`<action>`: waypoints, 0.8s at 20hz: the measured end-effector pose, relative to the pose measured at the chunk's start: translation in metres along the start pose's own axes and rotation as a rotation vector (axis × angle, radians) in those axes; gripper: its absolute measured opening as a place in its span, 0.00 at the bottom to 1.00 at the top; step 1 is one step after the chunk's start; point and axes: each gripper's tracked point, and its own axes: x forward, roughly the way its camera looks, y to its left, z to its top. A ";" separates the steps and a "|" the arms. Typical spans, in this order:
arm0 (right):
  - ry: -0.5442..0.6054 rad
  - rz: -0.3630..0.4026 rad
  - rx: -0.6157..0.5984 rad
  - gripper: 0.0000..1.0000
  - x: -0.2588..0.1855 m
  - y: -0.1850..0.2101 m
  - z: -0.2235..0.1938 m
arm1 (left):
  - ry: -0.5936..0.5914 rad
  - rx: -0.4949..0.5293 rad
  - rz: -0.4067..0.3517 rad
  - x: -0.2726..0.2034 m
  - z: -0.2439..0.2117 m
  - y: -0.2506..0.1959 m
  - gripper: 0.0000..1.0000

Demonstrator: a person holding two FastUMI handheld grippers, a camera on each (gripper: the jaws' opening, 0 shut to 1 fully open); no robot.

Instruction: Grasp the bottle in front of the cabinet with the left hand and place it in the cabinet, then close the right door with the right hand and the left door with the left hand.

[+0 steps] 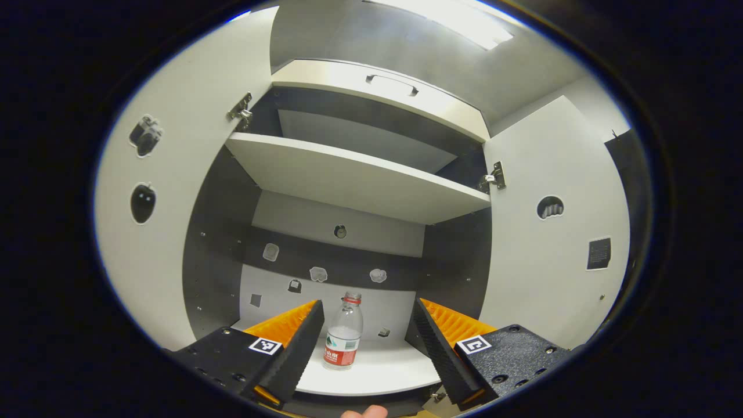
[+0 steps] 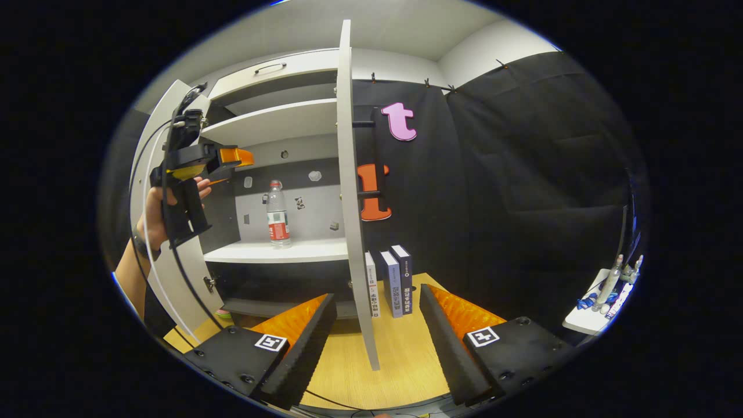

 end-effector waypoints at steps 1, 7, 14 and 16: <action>-0.002 0.024 0.004 0.97 0.002 0.004 0.001 | -0.004 0.015 0.016 -0.017 -0.004 0.002 0.94; -0.022 0.120 -0.020 0.97 0.011 0.023 0.011 | 0.008 0.050 0.114 -0.106 -0.037 0.013 0.94; -0.007 0.186 0.000 0.97 0.014 0.041 0.004 | 0.024 0.137 0.156 -0.170 -0.077 0.001 0.94; -0.009 0.183 0.005 0.96 0.013 0.038 0.005 | 0.020 0.151 0.142 -0.179 -0.082 -0.010 0.94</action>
